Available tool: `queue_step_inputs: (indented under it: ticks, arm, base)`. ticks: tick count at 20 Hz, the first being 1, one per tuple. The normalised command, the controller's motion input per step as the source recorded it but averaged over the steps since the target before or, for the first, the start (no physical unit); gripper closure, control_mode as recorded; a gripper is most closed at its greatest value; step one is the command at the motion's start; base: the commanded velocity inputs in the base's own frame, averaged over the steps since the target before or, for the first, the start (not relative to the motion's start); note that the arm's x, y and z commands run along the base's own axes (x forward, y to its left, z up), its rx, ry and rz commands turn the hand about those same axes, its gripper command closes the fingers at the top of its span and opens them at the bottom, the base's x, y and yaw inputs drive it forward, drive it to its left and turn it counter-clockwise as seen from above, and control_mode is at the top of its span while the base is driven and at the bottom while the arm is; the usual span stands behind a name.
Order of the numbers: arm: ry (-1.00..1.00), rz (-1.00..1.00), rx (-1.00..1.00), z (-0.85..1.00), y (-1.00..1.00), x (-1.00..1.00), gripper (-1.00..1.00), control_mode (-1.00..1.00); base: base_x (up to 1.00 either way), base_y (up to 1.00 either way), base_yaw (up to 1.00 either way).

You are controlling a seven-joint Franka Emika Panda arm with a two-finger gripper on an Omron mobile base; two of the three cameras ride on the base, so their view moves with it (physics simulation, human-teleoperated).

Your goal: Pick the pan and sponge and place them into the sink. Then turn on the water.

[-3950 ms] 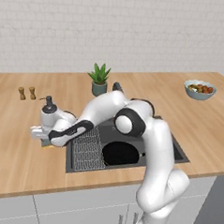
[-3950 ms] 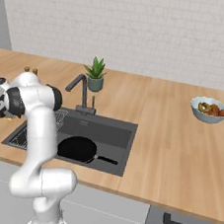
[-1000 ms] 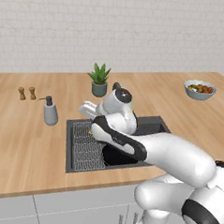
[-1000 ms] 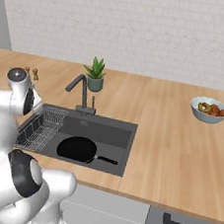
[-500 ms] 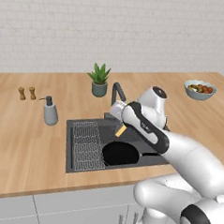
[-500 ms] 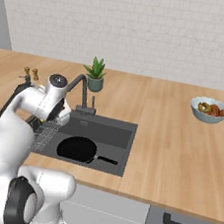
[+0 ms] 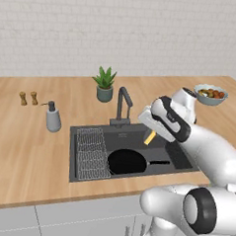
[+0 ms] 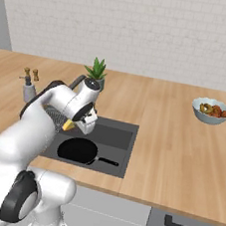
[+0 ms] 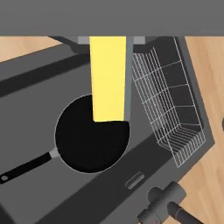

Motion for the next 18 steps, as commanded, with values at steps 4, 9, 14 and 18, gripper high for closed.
queue_step_inputs:
  ticks: [4, 9, 14, 18]
  arm:
    - [0.11, 0.00, 0.00, -0.25, -0.16, 0.16, 1.00, -1.00]
    - [0.09, 0.00, 0.00, -0.34, 0.00, 0.43, 1.00, -1.00]
    - [0.00, 0.00, 0.00, -0.45, -0.19, 0.33, 1.00, -1.00]
    - [0.00, 0.02, 0.00, -0.47, -0.07, 0.33, 1.00, -1.00]
  base:
    - [0.00, 0.00, 0.00]
    - [0.00, 0.00, 0.00]
    - [0.00, 0.00, 0.00]
    - [0.00, 0.00, 0.00]
